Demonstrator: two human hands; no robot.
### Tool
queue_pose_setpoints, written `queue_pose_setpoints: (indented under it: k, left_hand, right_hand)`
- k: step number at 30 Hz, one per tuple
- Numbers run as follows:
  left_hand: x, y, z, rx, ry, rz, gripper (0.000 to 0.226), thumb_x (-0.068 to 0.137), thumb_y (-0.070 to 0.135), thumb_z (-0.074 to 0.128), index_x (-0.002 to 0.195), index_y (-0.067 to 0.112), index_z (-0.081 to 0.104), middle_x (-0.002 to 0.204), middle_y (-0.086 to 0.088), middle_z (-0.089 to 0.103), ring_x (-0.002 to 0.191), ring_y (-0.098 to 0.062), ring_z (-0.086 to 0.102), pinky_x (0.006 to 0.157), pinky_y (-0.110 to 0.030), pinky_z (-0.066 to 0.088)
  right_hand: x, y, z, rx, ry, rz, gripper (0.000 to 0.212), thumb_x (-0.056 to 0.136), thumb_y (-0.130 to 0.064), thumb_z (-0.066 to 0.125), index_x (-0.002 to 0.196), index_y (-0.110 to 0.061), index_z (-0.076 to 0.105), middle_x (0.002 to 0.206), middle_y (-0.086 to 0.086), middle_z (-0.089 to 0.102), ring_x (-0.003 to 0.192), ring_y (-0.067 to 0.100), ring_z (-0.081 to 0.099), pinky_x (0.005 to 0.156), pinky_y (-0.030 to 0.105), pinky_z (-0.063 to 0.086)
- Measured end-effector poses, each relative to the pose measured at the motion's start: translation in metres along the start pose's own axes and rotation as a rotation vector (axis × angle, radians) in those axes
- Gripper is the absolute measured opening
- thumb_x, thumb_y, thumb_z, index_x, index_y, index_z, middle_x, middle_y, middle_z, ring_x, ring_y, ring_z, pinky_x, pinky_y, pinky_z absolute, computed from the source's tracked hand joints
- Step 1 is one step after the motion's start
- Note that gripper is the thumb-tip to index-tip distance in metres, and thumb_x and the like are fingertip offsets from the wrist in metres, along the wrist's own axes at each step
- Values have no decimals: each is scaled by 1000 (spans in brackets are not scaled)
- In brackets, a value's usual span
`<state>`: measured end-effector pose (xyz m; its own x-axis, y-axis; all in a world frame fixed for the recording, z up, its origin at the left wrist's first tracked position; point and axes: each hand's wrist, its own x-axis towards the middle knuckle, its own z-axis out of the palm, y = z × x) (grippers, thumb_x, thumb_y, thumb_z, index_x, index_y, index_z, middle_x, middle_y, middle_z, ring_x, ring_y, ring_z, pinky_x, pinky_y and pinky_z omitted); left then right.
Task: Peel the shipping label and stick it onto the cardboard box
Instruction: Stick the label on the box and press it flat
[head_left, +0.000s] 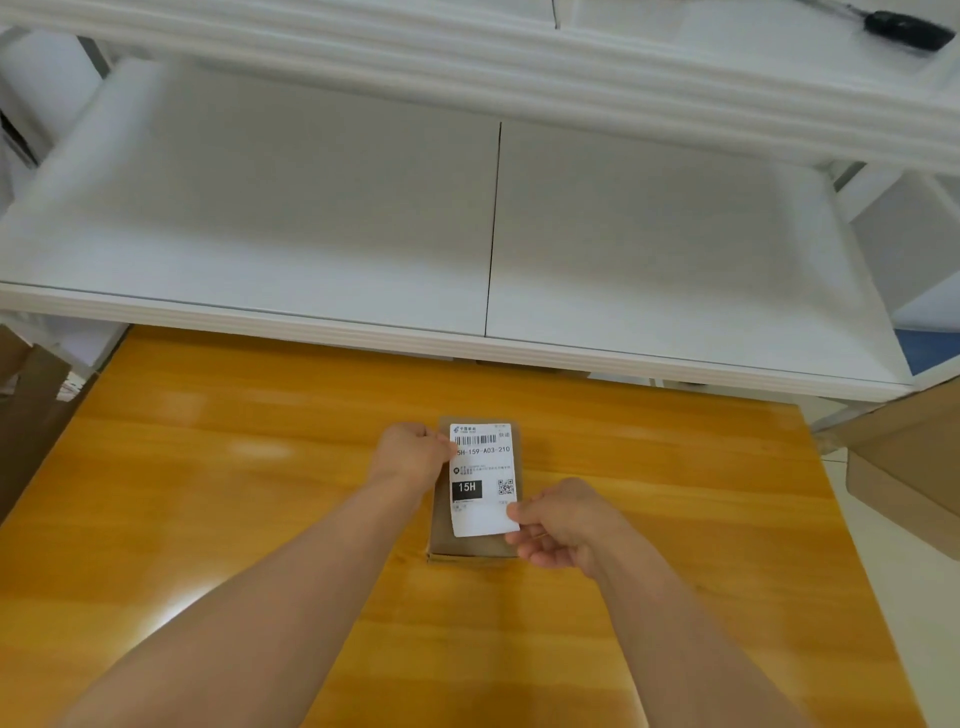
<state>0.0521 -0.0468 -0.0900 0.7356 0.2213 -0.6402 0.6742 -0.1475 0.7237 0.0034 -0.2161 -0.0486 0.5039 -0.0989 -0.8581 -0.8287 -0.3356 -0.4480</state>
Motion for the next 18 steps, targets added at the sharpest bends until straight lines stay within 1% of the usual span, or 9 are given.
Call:
queue_pose_setpoints:
  k: [2,4,6,9,15,18]
  left_hand:
    - [3,-1,0,5,5,0,13,83,13,73,74,13,63,88,-8,74,91,-29,69,87,-47,57]
    - [6,-3,0,8,8,5,14,83,15,73,73,15,63,88,-7,75,90,-29,70,87,-48,57]
    - [7,-4,1,0,5,7,15,84,15,73,73,15,63,88,-8,76,89,-29,70,87,-48,58]
    - [7,-5,2,-10,0,9,15,86,14,72,74,14,61,89,-9,76,89,-28,70,86,-46,58]
    - [9,-7,3,14,-21,16,16,83,13,74,77,13,59,89,-9,76,88,-27,71,83,-44,59]
    - [11,-7,3,52,-18,31,17,81,17,76,77,14,59,87,-6,76,86,-26,71,76,-40,59]
  right_hand:
    - [2,-2,0,7,-3,3,12,90,-13,68,85,-8,58,85,16,75,52,19,63,50,26,52]
    - [3,-2,1,6,-14,11,12,91,-14,67,86,-9,57,85,16,75,53,20,63,51,27,51]
    - [4,-2,2,-8,-18,15,10,93,-15,65,95,-7,60,82,14,76,51,18,64,48,24,51]
    - [7,2,4,-16,-4,10,16,94,-15,63,106,-5,62,75,10,76,47,16,63,43,21,48]
    - [10,3,8,-3,-1,20,9,93,-14,62,98,-6,61,71,9,75,44,15,60,43,21,46]
    - [10,1,8,-6,3,25,8,93,-14,62,96,-6,62,70,8,75,44,14,59,43,21,44]
